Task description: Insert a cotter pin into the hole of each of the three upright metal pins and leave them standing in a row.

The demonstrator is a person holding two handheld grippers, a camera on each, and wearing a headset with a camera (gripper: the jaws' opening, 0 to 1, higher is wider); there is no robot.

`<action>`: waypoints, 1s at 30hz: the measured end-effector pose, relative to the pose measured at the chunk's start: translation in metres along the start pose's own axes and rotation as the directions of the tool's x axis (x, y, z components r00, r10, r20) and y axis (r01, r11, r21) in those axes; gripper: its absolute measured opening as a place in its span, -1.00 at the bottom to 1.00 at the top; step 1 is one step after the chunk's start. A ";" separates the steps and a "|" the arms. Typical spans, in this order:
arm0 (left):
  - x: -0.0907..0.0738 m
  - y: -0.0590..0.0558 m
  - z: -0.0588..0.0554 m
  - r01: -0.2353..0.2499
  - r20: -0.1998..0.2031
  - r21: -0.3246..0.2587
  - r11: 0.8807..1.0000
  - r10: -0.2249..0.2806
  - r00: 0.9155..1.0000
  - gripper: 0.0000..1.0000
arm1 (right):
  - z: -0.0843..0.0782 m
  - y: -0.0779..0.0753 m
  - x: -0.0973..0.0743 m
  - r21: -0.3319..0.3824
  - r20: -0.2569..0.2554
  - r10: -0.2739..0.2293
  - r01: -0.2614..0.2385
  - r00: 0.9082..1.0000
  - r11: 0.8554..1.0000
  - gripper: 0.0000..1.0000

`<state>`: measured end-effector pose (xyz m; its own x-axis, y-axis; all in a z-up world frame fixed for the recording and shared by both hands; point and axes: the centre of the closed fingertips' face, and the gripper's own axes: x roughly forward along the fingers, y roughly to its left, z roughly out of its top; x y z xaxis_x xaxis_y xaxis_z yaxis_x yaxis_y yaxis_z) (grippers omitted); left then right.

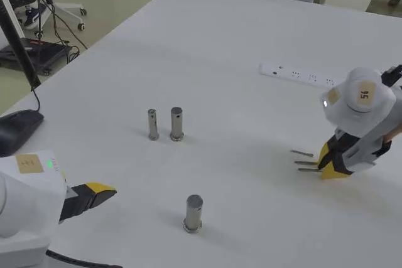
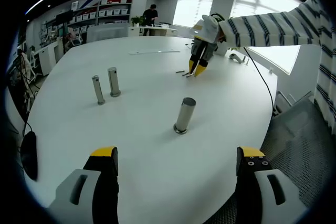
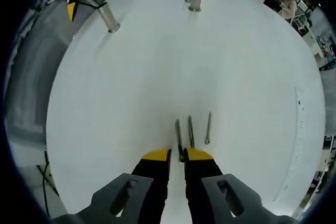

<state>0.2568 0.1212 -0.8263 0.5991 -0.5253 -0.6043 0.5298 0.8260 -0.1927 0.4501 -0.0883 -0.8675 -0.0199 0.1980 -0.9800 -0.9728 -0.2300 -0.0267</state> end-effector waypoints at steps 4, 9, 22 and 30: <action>0.001 0.000 0.004 0.000 0.008 0.003 1.000 0.000 1.000 0.86 | -0.001 -0.001 0.000 0.003 -0.010 -0.010 0.010 1.000 1.000 -0.76; 0.003 -0.003 0.006 0.008 0.011 0.009 1.000 -0.008 1.000 0.85 | -0.001 -0.001 0.000 0.020 -0.016 -0.021 0.021 1.000 1.000 -0.77; 0.005 -0.010 0.001 0.016 0.001 0.009 1.000 -0.016 1.000 0.83 | 0.000 -0.007 0.002 0.009 -0.031 -0.062 0.062 0.998 0.998 -0.95; 0.003 -0.011 0.005 0.019 0.012 0.015 1.000 -0.019 1.000 0.83 | 0.000 -0.007 0.001 0.009 -0.043 -0.067 0.067 0.997 0.998 -0.96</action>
<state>0.2563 0.1098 -0.8219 0.5960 -0.5433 -0.5913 0.5497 0.8128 -0.1927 0.4569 -0.0864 -0.8686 0.0552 0.1716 -0.9836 -0.9741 -0.2072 -0.0908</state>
